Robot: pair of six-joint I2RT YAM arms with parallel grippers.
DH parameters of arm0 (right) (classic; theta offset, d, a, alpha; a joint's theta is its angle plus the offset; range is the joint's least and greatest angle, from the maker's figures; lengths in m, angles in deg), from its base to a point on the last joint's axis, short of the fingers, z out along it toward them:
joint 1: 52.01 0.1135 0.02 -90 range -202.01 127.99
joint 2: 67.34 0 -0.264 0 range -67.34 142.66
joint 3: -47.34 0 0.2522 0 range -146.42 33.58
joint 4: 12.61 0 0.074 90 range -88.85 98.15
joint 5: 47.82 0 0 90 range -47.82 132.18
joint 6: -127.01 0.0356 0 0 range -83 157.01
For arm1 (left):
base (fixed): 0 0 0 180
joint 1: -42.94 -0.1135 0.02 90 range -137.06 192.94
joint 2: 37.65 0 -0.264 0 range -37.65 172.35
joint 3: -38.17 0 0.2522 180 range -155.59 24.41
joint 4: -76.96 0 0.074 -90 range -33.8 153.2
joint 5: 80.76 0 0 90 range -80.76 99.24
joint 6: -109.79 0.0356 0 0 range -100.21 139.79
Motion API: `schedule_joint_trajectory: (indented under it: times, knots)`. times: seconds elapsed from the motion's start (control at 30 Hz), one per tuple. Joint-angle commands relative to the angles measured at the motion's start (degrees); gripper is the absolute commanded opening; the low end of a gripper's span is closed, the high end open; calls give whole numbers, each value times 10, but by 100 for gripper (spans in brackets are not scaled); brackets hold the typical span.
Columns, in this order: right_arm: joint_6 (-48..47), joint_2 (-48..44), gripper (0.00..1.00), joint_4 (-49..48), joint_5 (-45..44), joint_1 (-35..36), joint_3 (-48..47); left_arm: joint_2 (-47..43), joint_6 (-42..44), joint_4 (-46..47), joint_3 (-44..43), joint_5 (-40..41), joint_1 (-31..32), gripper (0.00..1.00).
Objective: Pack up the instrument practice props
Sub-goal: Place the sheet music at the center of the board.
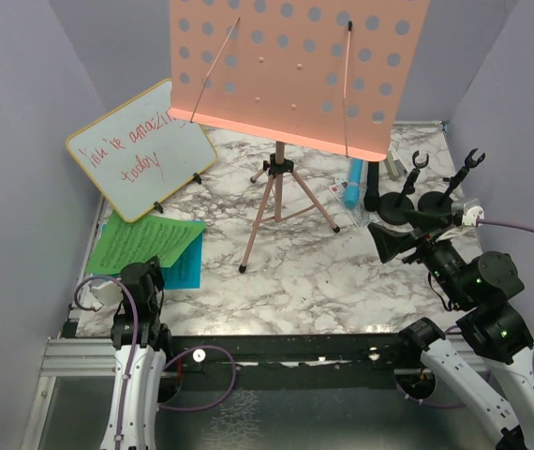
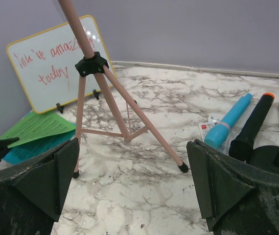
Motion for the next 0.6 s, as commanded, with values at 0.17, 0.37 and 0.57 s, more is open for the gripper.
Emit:
schedule_joint_trajectory:
  times: [0.17,0.37,0.57]
  knots:
    - [-12,-6,100,-7,-18,5,3,56,24,3,15,-51,2,7]
    - [-13,-9,100,-7,-21,5,3,54,24,-3,15,-78,2,22]
    - [-14,-12,100,-6,-22,6,4,44,33,-19,10,-113,2,35]
